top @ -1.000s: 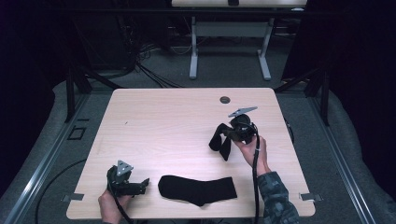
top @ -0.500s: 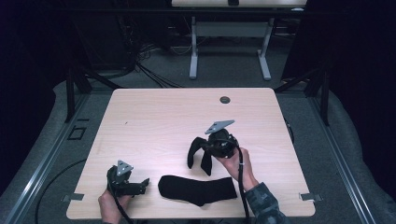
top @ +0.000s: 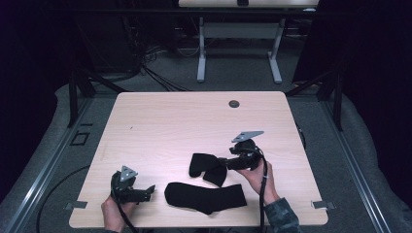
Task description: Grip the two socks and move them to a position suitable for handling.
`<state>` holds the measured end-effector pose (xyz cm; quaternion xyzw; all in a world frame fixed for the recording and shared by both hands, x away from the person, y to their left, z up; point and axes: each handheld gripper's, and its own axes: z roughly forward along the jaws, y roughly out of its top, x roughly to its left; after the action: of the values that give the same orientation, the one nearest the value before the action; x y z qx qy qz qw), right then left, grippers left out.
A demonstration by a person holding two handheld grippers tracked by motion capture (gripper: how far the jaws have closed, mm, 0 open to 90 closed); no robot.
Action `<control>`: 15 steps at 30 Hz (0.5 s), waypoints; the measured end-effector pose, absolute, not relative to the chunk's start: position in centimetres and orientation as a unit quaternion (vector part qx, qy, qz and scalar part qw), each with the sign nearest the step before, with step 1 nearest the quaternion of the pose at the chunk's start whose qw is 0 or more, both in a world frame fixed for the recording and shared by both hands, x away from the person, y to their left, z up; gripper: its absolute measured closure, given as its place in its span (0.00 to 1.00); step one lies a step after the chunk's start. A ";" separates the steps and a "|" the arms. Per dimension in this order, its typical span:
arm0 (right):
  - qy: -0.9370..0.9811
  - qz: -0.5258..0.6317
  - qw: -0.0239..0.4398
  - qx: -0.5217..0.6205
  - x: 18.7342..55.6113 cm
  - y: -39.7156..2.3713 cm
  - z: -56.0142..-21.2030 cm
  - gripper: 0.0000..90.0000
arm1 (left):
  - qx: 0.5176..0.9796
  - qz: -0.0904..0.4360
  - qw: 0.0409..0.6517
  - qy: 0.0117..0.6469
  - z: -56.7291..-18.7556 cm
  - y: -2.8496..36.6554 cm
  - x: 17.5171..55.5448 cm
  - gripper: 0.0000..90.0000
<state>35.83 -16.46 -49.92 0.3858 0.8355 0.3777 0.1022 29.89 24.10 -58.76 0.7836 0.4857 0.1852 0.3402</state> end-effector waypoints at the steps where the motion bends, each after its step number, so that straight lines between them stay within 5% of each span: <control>1: 0.833 0.379 0.106 0.389 35.6 -16.9 -49.9 0.42 | 0.785 0.180 0.342 0.483 -58.2 24.1 30.0 0.00; 15: 0.820 0.348 0.047 0.451 33.7 -17.8 -53.3 0.46 | 0.847 0.126 0.338 0.391 -54.3 15.6 33.3 0.08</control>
<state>33.74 -17.77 -53.30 0.4512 0.8203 0.3485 0.0467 33.32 15.58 -54.30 0.8468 0.3910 0.1261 0.3378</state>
